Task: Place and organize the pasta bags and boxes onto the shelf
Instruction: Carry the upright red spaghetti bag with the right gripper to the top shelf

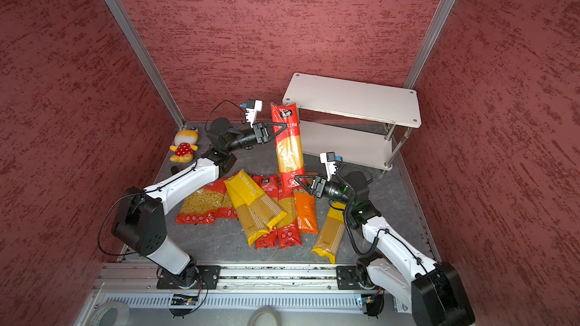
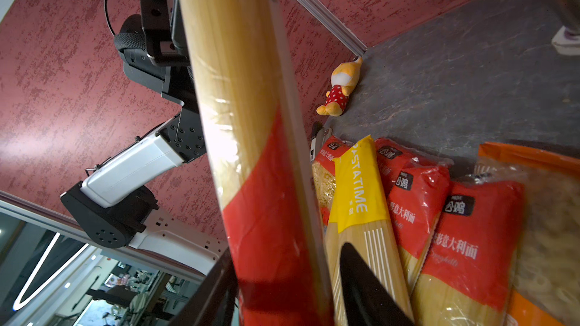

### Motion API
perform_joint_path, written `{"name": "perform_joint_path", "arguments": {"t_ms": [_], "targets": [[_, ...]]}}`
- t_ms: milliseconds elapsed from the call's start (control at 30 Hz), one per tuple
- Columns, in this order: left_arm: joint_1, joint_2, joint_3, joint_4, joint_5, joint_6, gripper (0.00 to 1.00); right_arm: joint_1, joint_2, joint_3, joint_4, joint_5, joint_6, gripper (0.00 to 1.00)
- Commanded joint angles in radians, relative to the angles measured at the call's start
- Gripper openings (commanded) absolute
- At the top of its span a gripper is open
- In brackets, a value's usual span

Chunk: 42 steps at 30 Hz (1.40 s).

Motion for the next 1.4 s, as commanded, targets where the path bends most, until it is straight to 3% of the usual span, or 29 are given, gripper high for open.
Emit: {"name": "perform_joint_path", "arguments": {"t_ms": [0, 133, 267, 533, 700, 933, 1133, 1367], "targets": [[-0.005, -0.043, 0.049, 0.089, -0.008, -0.045, 0.07, 0.010, 0.025, 0.028, 0.130, -0.015, 0.058, 0.38], [0.003, -0.045, 0.056, 0.080, -0.013, -0.051, 0.19, 0.010, 0.039, 0.030, 0.194, -0.015, 0.092, 0.21], [0.007, -0.041, 0.060, 0.086, -0.012, -0.065, 0.34, 0.010, 0.045, 0.046, 0.246, -0.006, 0.118, 0.13], [0.019, -0.044, 0.044, 0.096, -0.019, -0.084, 0.59, 0.009, 0.086, 0.148, 0.322, 0.043, 0.142, 0.04], [0.027, -0.073, 0.006, 0.084, -0.041, -0.074, 0.69, 0.008, 0.135, 0.255, 0.356, 0.069, 0.168, 0.03], [0.039, -0.105, -0.025, 0.067, -0.060, -0.063, 0.75, 0.003, 0.186, 0.393, 0.343, 0.122, 0.176, 0.00], [0.036, -0.158, -0.094, 0.010, -0.101, -0.011, 0.76, -0.060, 0.237, 0.608, 0.110, 0.217, 0.174, 0.00], [-0.001, -0.367, -0.265, -0.313, -0.334, 0.262, 0.76, -0.134, 0.367, 0.921, -0.313, 0.270, 0.161, 0.00]]}}
